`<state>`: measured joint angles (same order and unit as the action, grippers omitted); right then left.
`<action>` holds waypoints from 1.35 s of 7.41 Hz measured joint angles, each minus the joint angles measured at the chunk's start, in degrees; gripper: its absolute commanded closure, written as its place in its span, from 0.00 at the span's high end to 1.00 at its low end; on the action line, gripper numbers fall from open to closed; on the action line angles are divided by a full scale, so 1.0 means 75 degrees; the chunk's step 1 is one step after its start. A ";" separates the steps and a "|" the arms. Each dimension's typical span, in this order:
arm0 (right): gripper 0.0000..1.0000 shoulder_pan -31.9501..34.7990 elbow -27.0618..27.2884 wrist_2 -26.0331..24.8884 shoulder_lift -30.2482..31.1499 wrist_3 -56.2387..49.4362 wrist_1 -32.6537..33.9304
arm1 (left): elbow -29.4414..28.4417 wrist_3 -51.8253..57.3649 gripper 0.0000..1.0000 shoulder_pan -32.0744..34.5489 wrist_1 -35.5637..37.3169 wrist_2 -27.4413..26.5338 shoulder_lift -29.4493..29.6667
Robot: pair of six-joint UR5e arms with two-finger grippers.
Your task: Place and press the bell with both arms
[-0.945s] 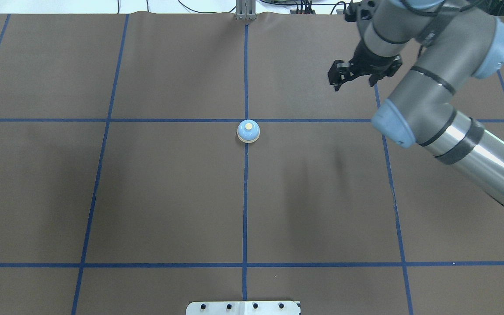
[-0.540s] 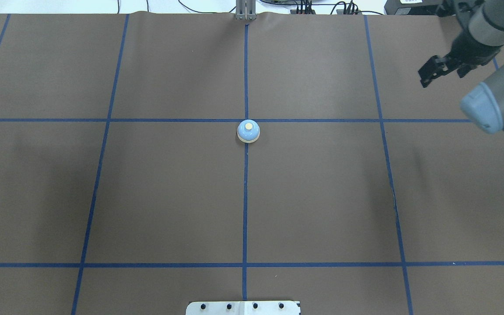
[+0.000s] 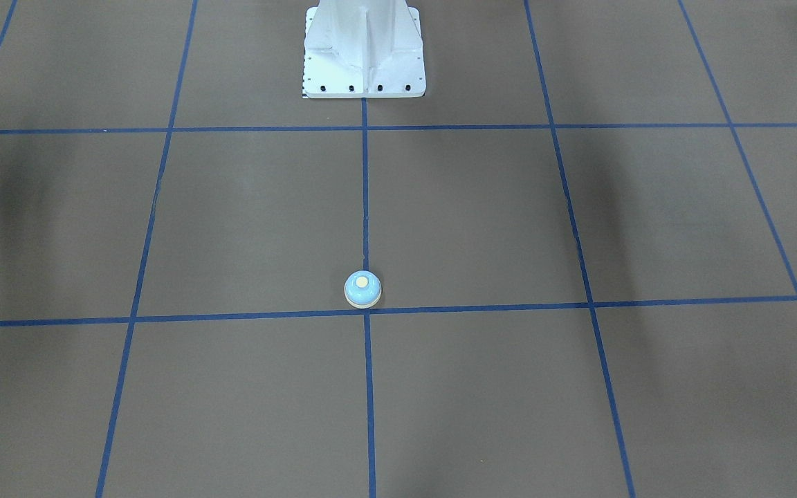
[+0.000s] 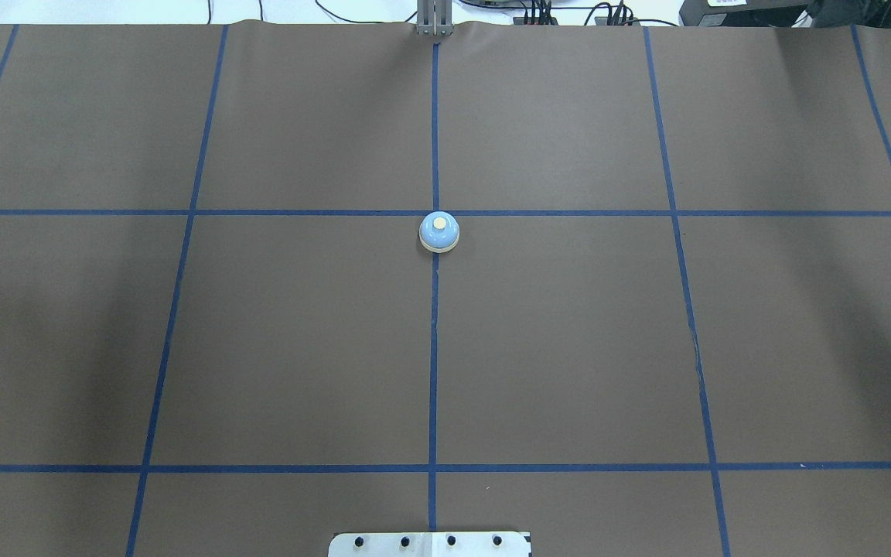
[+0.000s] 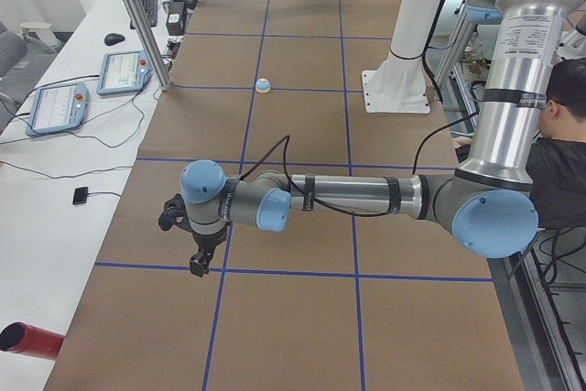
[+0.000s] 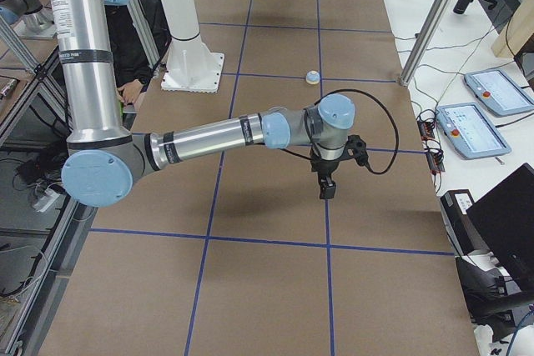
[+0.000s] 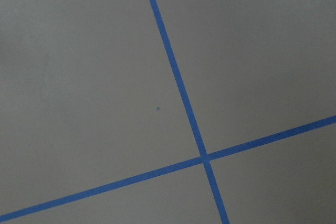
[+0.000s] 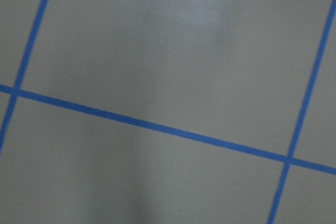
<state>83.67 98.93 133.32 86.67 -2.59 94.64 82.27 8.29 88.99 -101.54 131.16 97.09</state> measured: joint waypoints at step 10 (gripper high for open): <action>1.00 0.0598 -0.0100 0.0350 0.1072 -0.0405 -0.0018 | 0.1090 0.0662 1.00 0.0750 0.0999 0.0063 -0.0967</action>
<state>88.15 98.17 135.94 94.71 -5.62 94.50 90.45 13.26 94.61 -94.05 131.63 89.84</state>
